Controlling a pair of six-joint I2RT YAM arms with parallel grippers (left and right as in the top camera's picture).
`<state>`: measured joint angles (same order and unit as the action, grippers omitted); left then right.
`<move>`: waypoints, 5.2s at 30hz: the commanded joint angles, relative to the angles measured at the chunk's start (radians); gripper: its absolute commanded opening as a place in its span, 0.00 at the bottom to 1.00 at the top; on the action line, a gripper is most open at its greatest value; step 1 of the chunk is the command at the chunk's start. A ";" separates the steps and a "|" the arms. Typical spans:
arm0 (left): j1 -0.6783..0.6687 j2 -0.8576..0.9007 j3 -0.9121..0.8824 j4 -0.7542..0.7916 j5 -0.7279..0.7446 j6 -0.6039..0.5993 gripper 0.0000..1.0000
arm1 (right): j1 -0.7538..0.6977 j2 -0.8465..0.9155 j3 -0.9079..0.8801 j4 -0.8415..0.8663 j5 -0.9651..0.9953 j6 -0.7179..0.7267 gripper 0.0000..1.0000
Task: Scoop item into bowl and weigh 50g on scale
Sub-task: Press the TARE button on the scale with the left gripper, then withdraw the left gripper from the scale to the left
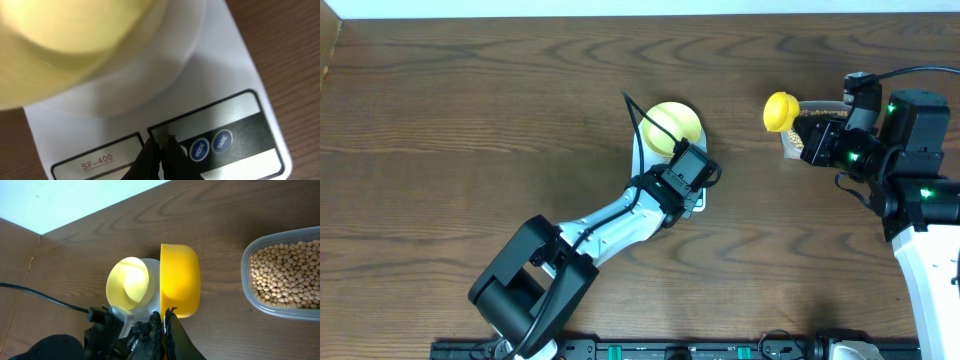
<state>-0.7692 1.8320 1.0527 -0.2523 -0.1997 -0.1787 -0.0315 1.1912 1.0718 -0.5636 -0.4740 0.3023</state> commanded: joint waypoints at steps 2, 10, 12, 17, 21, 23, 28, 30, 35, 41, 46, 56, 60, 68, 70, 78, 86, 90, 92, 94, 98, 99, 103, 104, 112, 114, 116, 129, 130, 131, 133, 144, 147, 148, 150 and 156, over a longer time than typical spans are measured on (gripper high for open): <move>0.000 0.016 -0.013 -0.012 0.008 0.022 0.07 | -0.004 -0.009 0.014 0.000 -0.006 -0.020 0.01; 0.000 0.018 -0.013 -0.015 0.048 0.031 0.07 | -0.004 -0.009 0.014 0.000 -0.006 -0.020 0.01; 0.000 0.022 -0.013 -0.014 0.057 0.040 0.08 | -0.004 -0.009 0.014 -0.001 -0.006 -0.020 0.01; 0.000 0.027 -0.013 -0.015 0.059 0.040 0.07 | -0.005 -0.009 0.014 0.000 -0.005 -0.020 0.01; 0.000 0.027 -0.013 -0.016 0.062 0.040 0.07 | -0.004 -0.009 0.014 0.000 -0.005 -0.020 0.01; 0.000 0.027 -0.013 -0.019 0.065 0.041 0.08 | -0.004 -0.009 0.014 0.000 -0.003 -0.019 0.01; 0.000 0.031 -0.013 -0.019 0.121 0.071 0.08 | -0.005 -0.009 0.014 0.004 -0.003 -0.020 0.01; 0.000 0.039 -0.013 -0.019 0.122 0.071 0.07 | -0.005 -0.009 0.014 0.004 -0.003 -0.020 0.01; 0.001 0.040 -0.013 -0.019 0.121 0.070 0.08 | -0.005 -0.009 0.014 0.003 -0.003 -0.020 0.01; 0.001 0.040 -0.013 -0.018 0.076 0.069 0.07 | -0.004 -0.009 0.014 0.002 -0.003 -0.020 0.01; 0.001 0.042 -0.013 -0.018 0.075 0.070 0.07 | -0.004 -0.009 0.014 0.002 -0.003 -0.020 0.01; 0.008 0.084 -0.013 0.009 0.073 0.070 0.07 | -0.004 -0.009 0.014 0.002 -0.003 -0.020 0.01; 0.008 0.083 -0.013 0.009 0.073 0.070 0.07 | -0.005 -0.009 0.014 0.002 -0.003 -0.020 0.01; 0.004 0.066 -0.013 -0.010 0.057 0.069 0.08 | -0.005 -0.009 0.014 0.003 -0.003 -0.020 0.01; 0.002 0.066 -0.013 -0.011 0.050 0.069 0.08 | -0.005 -0.009 0.014 0.003 -0.003 -0.020 0.01; -0.001 0.066 -0.013 -0.031 -0.026 0.013 0.08 | -0.005 -0.009 0.014 0.003 -0.003 -0.020 0.01; -0.001 0.071 -0.013 -0.033 -0.014 0.014 0.07 | -0.005 -0.009 0.014 0.003 -0.003 -0.020 0.01; -0.007 0.081 -0.013 -0.026 0.008 0.048 0.08 | -0.005 -0.009 0.014 0.003 -0.003 -0.020 0.01; -0.015 0.081 -0.013 -0.026 0.008 0.065 0.08 | -0.005 -0.009 0.014 0.003 -0.003 -0.020 0.01; -0.023 0.074 -0.013 -0.027 0.008 0.080 0.08 | -0.005 -0.009 0.014 0.005 -0.003 -0.020 0.01; -0.046 0.026 -0.013 -0.066 0.014 0.082 0.07 | -0.009 -0.009 0.014 0.010 -0.006 -0.019 0.01; -0.053 0.005 -0.013 -0.083 0.016 0.082 0.08 | -0.010 -0.009 0.014 0.010 -0.008 -0.019 0.01; -0.057 -0.093 -0.013 -0.137 0.016 0.082 0.08 | -0.010 -0.009 0.014 0.003 -0.008 -0.019 0.01; -0.056 -0.119 -0.013 -0.146 0.016 0.082 0.08 | -0.010 -0.009 0.014 0.002 -0.008 -0.019 0.01; -0.056 -0.339 -0.013 -0.151 0.006 0.082 0.08 | -0.016 -0.010 0.014 -0.034 -0.008 -0.020 0.01; -0.056 -0.370 -0.013 -0.151 -0.017 0.082 0.08 | -0.017 -0.009 0.014 -0.048 -0.008 -0.031 0.01; -0.056 -0.388 -0.013 -0.151 -0.051 0.082 0.08 | -0.017 -0.009 0.014 -0.055 -0.017 -0.035 0.01; -0.054 -0.381 -0.013 -0.083 -0.075 0.081 0.08 | -0.018 -0.010 0.014 -0.036 -0.086 -0.049 0.01; -0.054 -0.377 -0.013 -0.080 -0.075 0.081 0.08 | -0.018 -0.010 0.014 -0.037 -0.086 -0.050 0.01; -0.054 -0.375 -0.013 -0.079 -0.075 0.081 0.08 | -0.018 -0.010 0.014 -0.039 -0.086 -0.050 0.01; -0.051 -0.373 -0.013 -0.080 -0.074 0.079 0.08 | -0.018 -0.010 0.014 -0.039 -0.086 -0.050 0.01; 0.182 -0.471 -0.013 -0.088 0.285 0.183 0.17 | -0.022 -0.010 0.015 -0.019 -0.085 -0.049 0.01; 0.239 -0.521 -0.013 -0.139 0.304 0.257 0.24 | -0.022 -0.010 0.015 -0.019 -0.085 -0.049 0.01; 0.253 -0.535 -0.013 -0.157 0.304 0.275 0.25 | -0.022 -0.010 0.014 -0.019 -0.085 -0.049 0.01; 0.288 -0.564 -0.013 -0.190 0.304 0.283 0.29 | -0.022 -0.010 0.014 -0.018 -0.082 -0.049 0.01; 0.393 -0.645 -0.013 -0.262 0.305 0.282 0.70 | -0.022 -0.010 0.014 -0.012 -0.078 -0.049 0.01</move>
<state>-0.4129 1.2217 1.0401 -0.4999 0.0853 0.0807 -0.0494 1.1912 1.0718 -0.5789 -0.5461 0.2729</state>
